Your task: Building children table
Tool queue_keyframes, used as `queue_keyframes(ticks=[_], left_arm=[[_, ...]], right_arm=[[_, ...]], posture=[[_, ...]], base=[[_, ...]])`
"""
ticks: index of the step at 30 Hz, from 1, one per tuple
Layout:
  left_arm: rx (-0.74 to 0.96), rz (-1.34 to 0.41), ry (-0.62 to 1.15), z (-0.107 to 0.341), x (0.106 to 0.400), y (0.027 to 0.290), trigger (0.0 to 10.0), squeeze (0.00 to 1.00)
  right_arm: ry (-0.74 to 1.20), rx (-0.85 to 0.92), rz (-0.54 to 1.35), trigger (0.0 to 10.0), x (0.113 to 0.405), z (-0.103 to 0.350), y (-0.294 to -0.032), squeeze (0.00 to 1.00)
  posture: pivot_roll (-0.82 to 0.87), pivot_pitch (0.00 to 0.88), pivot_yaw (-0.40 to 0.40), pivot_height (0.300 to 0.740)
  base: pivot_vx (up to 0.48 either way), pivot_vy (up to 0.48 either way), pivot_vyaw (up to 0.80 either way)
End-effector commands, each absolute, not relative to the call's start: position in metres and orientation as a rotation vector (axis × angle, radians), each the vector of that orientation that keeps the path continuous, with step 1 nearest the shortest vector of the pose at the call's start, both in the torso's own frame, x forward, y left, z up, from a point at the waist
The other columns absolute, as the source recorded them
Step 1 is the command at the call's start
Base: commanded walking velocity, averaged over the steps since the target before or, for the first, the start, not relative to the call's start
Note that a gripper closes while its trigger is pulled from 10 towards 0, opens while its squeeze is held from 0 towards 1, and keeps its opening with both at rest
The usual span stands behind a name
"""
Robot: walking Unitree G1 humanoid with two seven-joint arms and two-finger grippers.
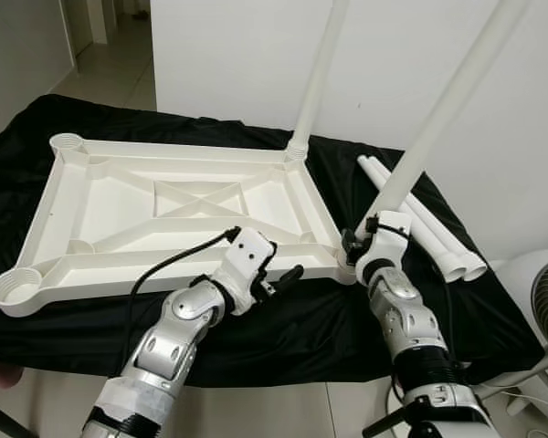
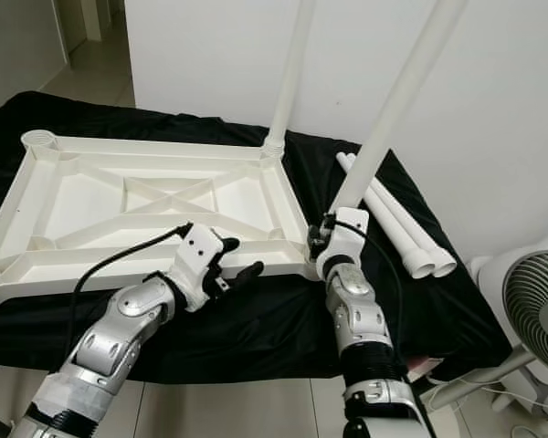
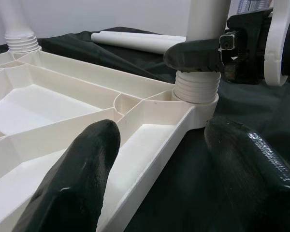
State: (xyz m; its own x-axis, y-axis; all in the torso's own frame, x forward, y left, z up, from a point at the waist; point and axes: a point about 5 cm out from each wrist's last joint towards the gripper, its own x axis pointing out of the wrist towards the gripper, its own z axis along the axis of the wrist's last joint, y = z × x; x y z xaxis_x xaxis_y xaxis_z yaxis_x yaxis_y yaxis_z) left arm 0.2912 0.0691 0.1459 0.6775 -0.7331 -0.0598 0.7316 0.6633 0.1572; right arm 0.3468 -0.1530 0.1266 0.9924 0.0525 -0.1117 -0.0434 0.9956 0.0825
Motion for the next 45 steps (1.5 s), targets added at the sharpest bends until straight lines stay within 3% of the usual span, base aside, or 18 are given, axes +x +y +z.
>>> queue_keyframes(ticks=[1, 11, 14, 22, 30, 31, 32, 34, 35, 39, 40, 42, 43, 45], left_arm=[[0.161, -0.844, -0.011, 0.146, 0.289, 0.066, 10.0, 0.0], [0.155, -0.84, -0.011, 0.146, 0.287, 0.067, 10.0, 0.0], [0.154, -0.84, -0.009, 0.145, 0.286, 0.067, 10.0, 0.0], [0.148, -0.844, -0.011, 0.146, 0.285, 0.066, 10.0, 0.0], [0.161, -0.853, -0.013, 0.147, 0.286, 0.068, 10.0, 0.0], [0.161, -0.847, -0.017, 0.148, 0.287, 0.07, 10.0, 0.0], [0.161, -0.841, -0.019, 0.149, 0.289, 0.072, 10.0, 0.0], [0.16, -0.837, -0.021, 0.15, 0.29, 0.072, 10.0, 0.0], [0.162, -0.834, -0.024, 0.151, 0.29, 0.073, 10.0, 0.0], [0.161, -0.84, -0.03, 0.154, 0.289, 0.074, 10.0, 0.0], [0.161, -0.841, -0.032, 0.154, 0.289, 0.074, 10.0, 0.0], [0.161, -0.841, -0.032, 0.154, 0.289, 0.074, 10.0, 0.0], [0.161, -0.845, -0.035, 0.155, 0.289, 0.073, 10.0, 0.0], [0.161, -0.847, -0.035, 0.155, 0.289, 0.073, 10.0, 0.0]], right_arm=[[0.21, 0.033, 0.086, 10.0, 0.342, 0.11, -0.154, 0.0], [0.246, 0.016, 0.119, 10.0, 0.339, 0.105, -0.158, 0.0], [0.207, 0.139, -0.093, 10.0, 0.332, 0.106, -0.158, 0.0], [0.172, 0.221, -0.265, 10.0, 0.313, 0.108, -0.135, 0.0], [0.181, 0.215, -0.191, 10.0, 0.307, 0.106, -0.125, 0.0], [0.167, 0.208, -0.184, 10.0, 0.307, 0.108, -0.125, 0.04], [0.152, 0.212, -0.17, 10.0, 0.308, 0.109, -0.126, 0.8], [0.142, 0.215, -0.159, 10.0, 0.308, 0.11, -0.126, 0.8], [0.111, 0.206, -0.145, 10.0, 0.309, 0.114, -0.128, 1.0], [0.043, 0.202, -0.053, 10.0, 0.311, 0.121, -0.136, 1.0], [0.025, 0.17, -0.018, 10.0, 0.311, 0.122, -0.141, 0.14], [0.025, 0.17, -0.018, 10.0, 0.311, 0.122, -0.141, 0.14], [0.011, 0.116, 0.054, 10.0, 0.312, 0.123, -0.151, 0.0], [0.0, 0.098, 0.086, 10.0, 0.312, 0.124, -0.156, 0.0]], posture=[[0.09, 0.0, -0.154, 0.74], [0.09, 0.008, -0.158, 0.74], [0.09, 0.011, -0.164, 0.74], [0.1, 0.008, -0.17, 0.74], [0.09, 0.022, -0.169, 0.74], [0.09, 0.025, -0.168, 0.74], [0.09, 0.028, -0.168, 0.74], [0.09, 0.029, -0.167, 0.74], [0.09, 0.03, -0.168, 0.74], [0.09, 0.032, -0.17, 0.74], [0.09, 0.033, -0.171, 0.74], [0.09, 0.033, -0.171, 0.74], [0.09, 0.034, -0.172, 0.74], [0.09, 0.033, -0.171, 0.74]], base=[[0.0, 0.0, 0.0], [0.0, 0.0, 0.0], [0.0, 0.0, 0.0], [0.0, 0.0, 0.0], [0.0, 0.0, 0.0], [0.0, 0.0, 0.0], [0.0, 0.0, 0.0], [0.0, 0.0, 0.0], [0.0, 0.0, 0.0], [0.0, 0.0, 0.0], [0.0, 0.0, 0.0], [0.0, 0.0, 0.0], [0.0, 0.0, 0.0], [0.0, 0.0, 0.0]])
